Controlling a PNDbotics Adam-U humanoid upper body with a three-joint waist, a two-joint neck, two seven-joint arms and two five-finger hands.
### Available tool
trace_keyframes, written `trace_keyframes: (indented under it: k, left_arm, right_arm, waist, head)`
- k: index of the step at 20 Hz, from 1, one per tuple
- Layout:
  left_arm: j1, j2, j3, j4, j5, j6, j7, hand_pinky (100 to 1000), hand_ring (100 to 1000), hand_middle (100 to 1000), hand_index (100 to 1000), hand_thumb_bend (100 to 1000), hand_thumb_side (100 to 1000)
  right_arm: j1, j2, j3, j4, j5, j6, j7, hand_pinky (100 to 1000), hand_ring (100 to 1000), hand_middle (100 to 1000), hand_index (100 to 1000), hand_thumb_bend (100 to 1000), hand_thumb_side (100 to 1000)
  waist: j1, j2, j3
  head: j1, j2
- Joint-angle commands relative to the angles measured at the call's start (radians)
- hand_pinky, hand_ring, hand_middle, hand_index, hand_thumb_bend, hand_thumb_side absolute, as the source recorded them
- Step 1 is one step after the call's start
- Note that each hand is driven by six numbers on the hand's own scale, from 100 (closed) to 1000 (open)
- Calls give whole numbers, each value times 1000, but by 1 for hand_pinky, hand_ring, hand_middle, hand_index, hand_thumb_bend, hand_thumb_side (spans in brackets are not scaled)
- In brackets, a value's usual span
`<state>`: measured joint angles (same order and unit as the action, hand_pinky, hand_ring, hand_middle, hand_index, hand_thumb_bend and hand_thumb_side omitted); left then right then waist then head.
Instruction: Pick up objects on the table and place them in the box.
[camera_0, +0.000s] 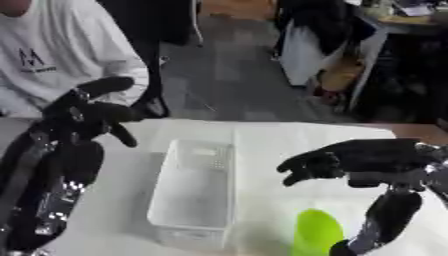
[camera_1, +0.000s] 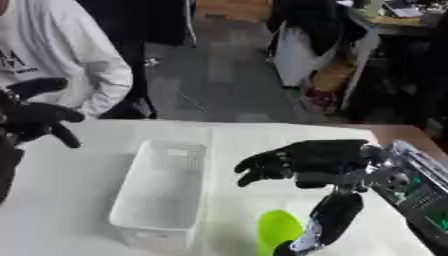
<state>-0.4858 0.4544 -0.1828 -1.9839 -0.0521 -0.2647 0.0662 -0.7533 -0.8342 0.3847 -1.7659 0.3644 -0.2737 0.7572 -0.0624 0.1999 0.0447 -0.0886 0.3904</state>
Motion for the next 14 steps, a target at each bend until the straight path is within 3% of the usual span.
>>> trace_keyframes:
  k: [1, 14]
  left_arm:
    - [-20, 6, 2, -16, 3, -2, -4, 497, 667, 871, 737, 247, 808]
    - [-22, 4, 2, -16, 3, -2, -9, 497, 668, 873, 737, 244, 811]
  right_arm:
    - [-1, -4, 2, 14, 21, -13, 1, 880, 925, 994, 955, 627, 747]
    - [18, 30, -15, 133, 161, -82, -99, 880, 903, 997, 982, 667, 671]
  waist:
    - [3, -12, 1]
    - [8, -9, 2]
  head:
    - [3, -16]
    - [18, -2]
